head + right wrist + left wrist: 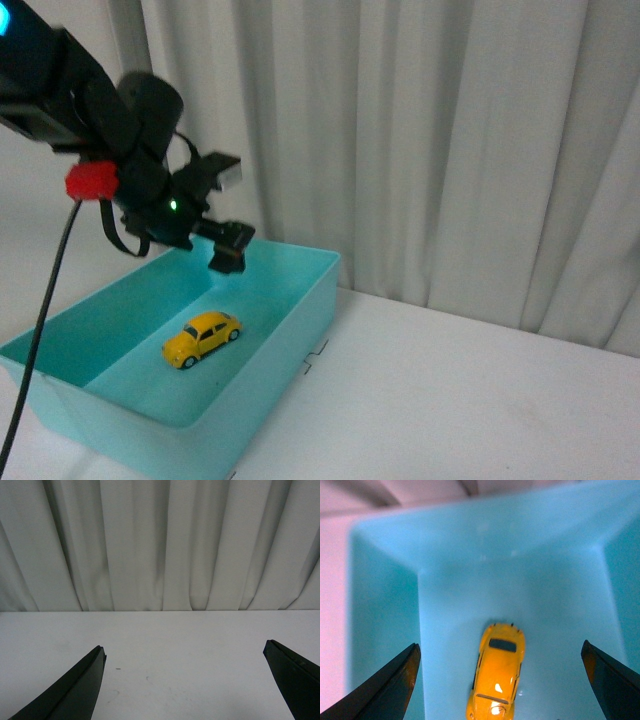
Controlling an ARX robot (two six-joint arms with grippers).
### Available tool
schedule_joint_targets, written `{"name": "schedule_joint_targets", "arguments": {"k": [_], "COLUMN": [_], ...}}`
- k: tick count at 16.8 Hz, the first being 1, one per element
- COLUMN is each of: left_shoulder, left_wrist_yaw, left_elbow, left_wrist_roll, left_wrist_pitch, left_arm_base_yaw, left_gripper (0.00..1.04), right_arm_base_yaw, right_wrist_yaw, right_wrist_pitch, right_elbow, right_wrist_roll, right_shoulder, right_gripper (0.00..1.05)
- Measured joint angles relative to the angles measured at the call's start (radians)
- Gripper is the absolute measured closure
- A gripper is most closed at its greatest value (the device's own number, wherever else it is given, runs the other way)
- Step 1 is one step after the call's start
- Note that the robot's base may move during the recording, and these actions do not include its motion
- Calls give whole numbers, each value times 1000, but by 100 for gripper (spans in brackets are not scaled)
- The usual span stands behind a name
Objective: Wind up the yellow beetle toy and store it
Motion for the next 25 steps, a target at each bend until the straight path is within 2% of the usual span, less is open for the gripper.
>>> {"name": "schedule_joint_targets", "arguments": {"k": [4,6,7,10,12,13,14,18,25], "left_shoulder": [-322,-482,-586,-866,-932,-953,-1033,-1141,-1369], "left_wrist_yaw": [122,42,14,-38,-104,-106,-106,-108,-108], "left_elbow": [-97,-364,-505,-771,-890,-947,-1043,-1147,-1260], "left_wrist_roll": [13,-147,-229,-319,-334,-339,-343,-343,-343], "left_wrist_pitch": [54,537,679,782,819,825,847,836,724], "left_arm_base_yaw": [-81,-126,-151,-226,-264,-275,-279,-278,-278], "left_gripper": [8,26,37,70,91,102,103,103,103], "right_arm_base_yaw": [0,0,0,0,0,0,0,0,0], "right_wrist_yaw": [0,0,0,0,0,-1,0,0,0], "right_wrist_pitch": [0,-1,0,0,0,0,0,0,0], "right_elbow": [0,0,0,0,0,0,0,0,0], "right_wrist_roll": [0,0,0,0,0,0,0,0,0], "right_shoulder": [0,0,0,0,0,0,0,0,0], "right_gripper": [7,7,7,7,7,7,7,7,7]}}
